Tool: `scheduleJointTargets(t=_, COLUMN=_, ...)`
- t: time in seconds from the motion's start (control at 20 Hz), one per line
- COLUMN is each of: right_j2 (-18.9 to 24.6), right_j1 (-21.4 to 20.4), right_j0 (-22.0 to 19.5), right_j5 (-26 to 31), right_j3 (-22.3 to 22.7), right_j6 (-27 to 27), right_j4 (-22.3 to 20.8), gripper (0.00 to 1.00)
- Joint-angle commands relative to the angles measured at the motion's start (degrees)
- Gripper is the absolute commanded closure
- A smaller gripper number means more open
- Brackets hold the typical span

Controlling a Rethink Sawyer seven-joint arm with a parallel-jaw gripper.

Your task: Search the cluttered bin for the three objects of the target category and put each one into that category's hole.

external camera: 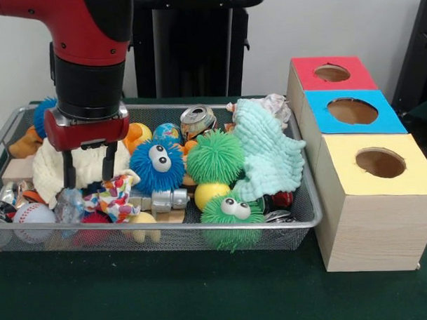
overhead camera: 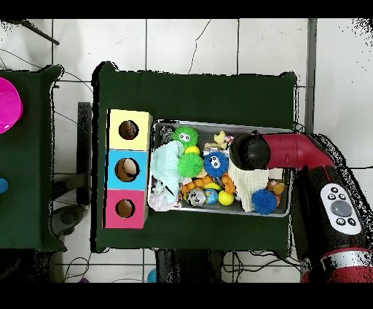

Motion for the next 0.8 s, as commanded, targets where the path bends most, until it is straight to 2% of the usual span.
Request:
scheduleJointTargets(t=0.05, right_j2=2.8, right_j1=2.3, right_j0=-0.2, right_j5=-2.3, right_j3=3.5, right_j6=3.2, right_j4=2.3, gripper=0.00)
scheduleJointTargets(t=0.8, right_j2=1.9, right_j1=1.9, right_j0=0.2, right_j5=-0.1, right_j3=4.8, right_j6=4.3, right_j4=7.6, gripper=0.00)
